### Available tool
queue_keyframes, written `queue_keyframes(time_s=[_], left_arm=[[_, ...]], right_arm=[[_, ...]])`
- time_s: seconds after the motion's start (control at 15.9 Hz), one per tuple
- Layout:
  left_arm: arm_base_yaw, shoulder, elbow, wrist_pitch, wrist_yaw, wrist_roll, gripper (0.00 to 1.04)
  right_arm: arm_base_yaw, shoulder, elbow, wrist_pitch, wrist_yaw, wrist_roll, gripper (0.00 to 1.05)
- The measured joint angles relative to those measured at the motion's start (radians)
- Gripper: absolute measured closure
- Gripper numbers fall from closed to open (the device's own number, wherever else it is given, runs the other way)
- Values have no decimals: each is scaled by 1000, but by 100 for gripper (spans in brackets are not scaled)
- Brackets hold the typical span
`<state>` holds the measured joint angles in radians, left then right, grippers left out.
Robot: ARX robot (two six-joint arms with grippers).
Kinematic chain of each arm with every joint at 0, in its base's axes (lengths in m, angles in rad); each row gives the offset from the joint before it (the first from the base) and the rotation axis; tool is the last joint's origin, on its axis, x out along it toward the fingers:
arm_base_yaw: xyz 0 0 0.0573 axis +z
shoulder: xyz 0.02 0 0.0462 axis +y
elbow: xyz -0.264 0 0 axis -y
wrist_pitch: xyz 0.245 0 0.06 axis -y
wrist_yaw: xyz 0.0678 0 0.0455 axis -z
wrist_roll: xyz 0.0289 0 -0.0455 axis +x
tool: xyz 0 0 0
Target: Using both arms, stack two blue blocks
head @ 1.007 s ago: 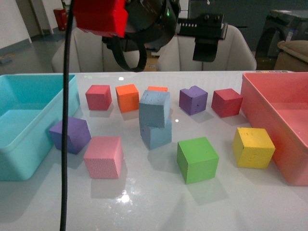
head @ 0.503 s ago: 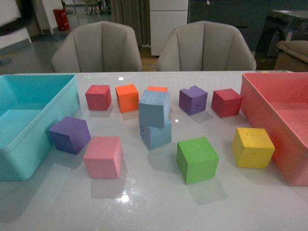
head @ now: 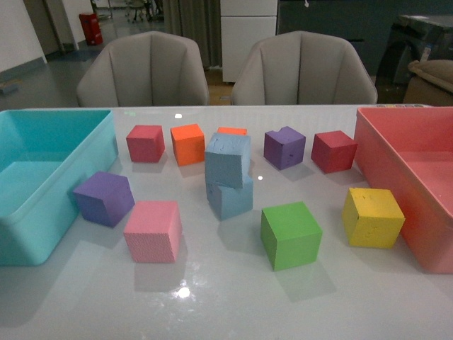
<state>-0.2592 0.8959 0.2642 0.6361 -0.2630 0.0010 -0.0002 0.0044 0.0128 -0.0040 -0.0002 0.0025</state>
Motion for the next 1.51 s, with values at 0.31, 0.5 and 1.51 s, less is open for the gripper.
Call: queue_keyframes(time_s=[0.31,0.5,1.51], left_arm=[[94,-143,-116,-42,97,0,103],[143,-245,-165,-93,142,0,103],[258,-650,-254,-387,263,0,103]], right_arm=[[0,0,0,1,0,0,6],[0,0,0,1,0,0,6],[0,0,0,1,0,0,6]])
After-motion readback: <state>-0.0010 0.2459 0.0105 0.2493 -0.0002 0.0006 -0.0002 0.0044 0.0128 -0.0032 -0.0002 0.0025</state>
